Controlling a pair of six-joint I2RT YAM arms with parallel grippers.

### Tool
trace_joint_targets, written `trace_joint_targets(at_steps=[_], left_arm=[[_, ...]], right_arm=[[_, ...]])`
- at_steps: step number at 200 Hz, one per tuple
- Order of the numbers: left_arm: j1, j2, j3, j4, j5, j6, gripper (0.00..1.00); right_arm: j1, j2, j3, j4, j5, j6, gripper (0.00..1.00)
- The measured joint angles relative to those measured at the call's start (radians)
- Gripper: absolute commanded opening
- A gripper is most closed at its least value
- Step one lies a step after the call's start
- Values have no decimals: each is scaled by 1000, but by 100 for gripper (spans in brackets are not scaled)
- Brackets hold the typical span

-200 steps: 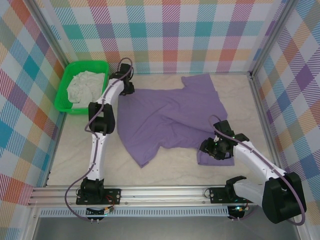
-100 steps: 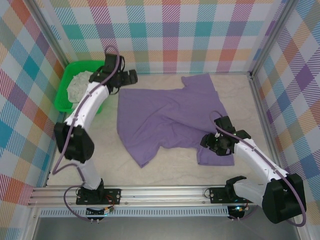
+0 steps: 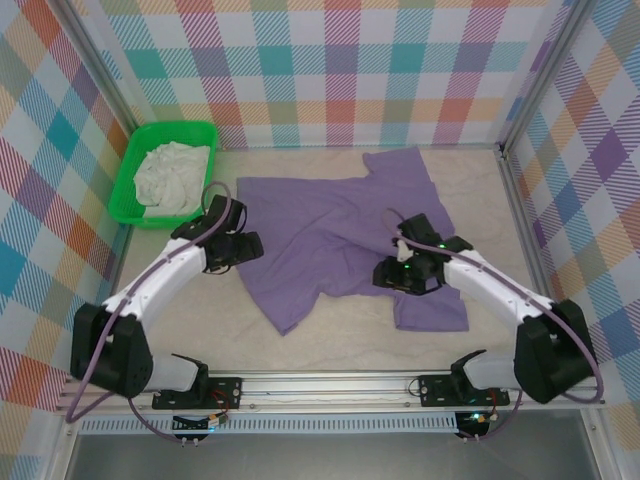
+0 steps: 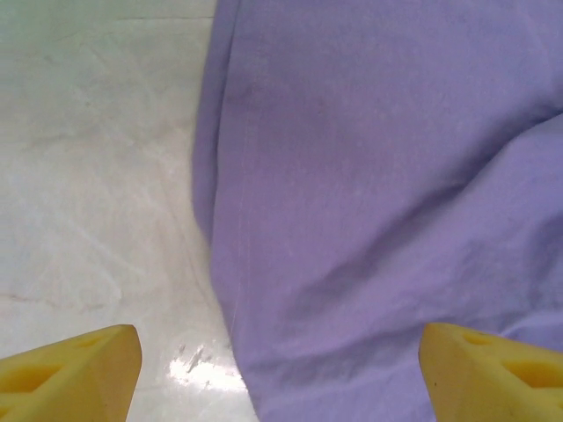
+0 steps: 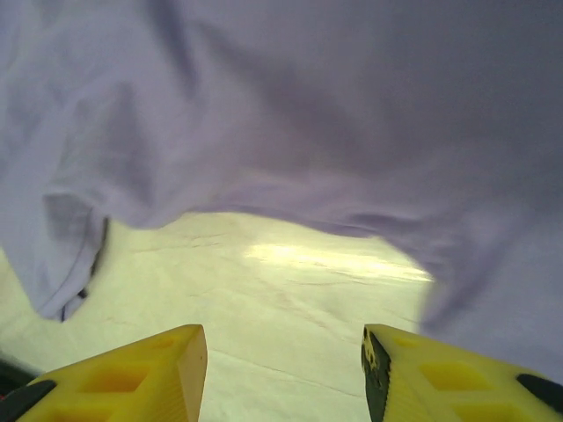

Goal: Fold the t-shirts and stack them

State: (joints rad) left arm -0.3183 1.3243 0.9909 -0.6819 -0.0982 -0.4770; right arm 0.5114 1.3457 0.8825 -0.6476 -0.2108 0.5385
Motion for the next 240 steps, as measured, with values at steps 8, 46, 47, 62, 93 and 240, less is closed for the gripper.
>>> trace_joint_targets(at_steps=[8,46,47,62,93,240], left_arm=[[0,-35,-18,-3,-4,-10,82],[0,-109,-76,-48,-45,-41,82],[0,-109,-76,-50,-45,-41,82],[0,-129,-85,-71,-60,-50,82],[0,-171,-85,-100,-84,-54,82],[0,-232,-75,-255,-129,-23,78]], right_arm=[[48,40,35,6,-1,-1,51],[256,262,221,50,-8,16,51],[261,267,225,50,-8,16,51],[328,376,315,56,-8,32,52],[409,543,433,60,-11,82,52],[412,669,639,-27,-6,180,0]])
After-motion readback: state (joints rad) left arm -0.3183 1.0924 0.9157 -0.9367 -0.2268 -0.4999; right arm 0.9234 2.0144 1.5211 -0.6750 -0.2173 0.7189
